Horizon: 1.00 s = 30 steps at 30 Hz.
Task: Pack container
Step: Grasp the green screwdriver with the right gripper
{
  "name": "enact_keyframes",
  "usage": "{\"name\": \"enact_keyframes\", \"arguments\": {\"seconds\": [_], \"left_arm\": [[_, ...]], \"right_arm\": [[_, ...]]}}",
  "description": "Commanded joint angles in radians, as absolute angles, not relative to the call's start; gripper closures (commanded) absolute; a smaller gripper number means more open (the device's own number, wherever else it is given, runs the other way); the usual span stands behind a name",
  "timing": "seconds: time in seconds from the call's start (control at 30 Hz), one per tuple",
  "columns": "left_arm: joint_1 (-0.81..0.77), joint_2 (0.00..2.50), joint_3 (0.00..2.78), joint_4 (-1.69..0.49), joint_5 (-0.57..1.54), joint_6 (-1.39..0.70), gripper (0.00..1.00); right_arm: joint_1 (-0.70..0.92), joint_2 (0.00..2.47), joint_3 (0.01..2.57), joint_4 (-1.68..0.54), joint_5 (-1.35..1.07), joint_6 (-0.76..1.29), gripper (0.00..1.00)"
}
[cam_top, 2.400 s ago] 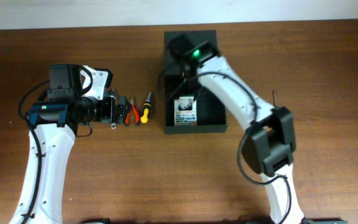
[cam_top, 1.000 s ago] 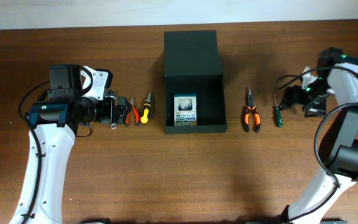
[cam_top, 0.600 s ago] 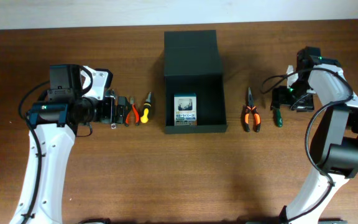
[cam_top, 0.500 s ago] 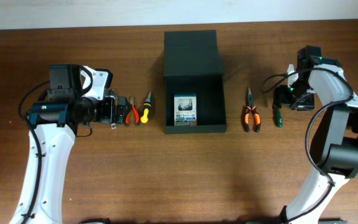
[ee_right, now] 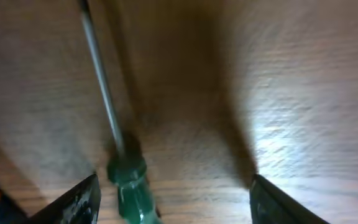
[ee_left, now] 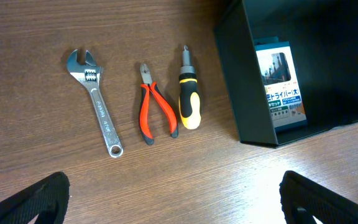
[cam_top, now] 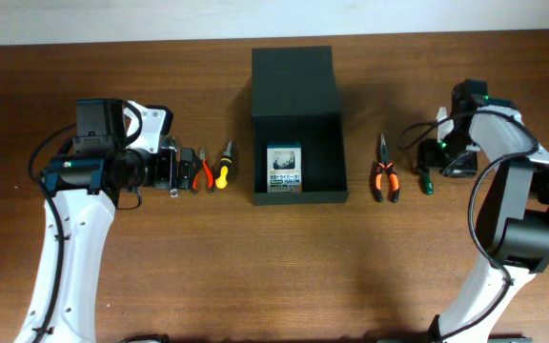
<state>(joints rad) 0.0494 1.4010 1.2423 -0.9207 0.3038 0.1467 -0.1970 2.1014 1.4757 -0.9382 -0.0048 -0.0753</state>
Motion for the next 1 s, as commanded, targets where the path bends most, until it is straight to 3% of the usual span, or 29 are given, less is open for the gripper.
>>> {"name": "enact_keyframes", "arguments": {"seconds": [0.0, 0.57, 0.73, 0.83, 0.97], "left_arm": [[0.054, 1.403, 1.261, -0.921, 0.318, 0.163, 0.01], [0.054, 1.403, 1.261, -0.921, 0.318, 0.163, 0.01], [0.054, 1.403, 1.261, -0.921, 0.318, 0.163, 0.01], [0.054, 1.403, 1.261, -0.921, 0.318, 0.163, 0.01], [0.054, 1.403, 1.261, -0.921, 0.318, 0.163, 0.01]], "right_arm": [[-0.19, 2.101, 1.427, -0.914, -0.014, -0.08, 0.32], [-0.19, 2.101, 1.395, -0.902, -0.026, -0.149, 0.6], [-0.19, 2.101, 1.395, -0.904, -0.081, -0.149, 0.62], [-0.19, 2.101, 1.395, -0.905, -0.095, -0.149, 0.73], [-0.19, 2.101, 1.395, -0.915, -0.094, -0.149, 0.76]]}}
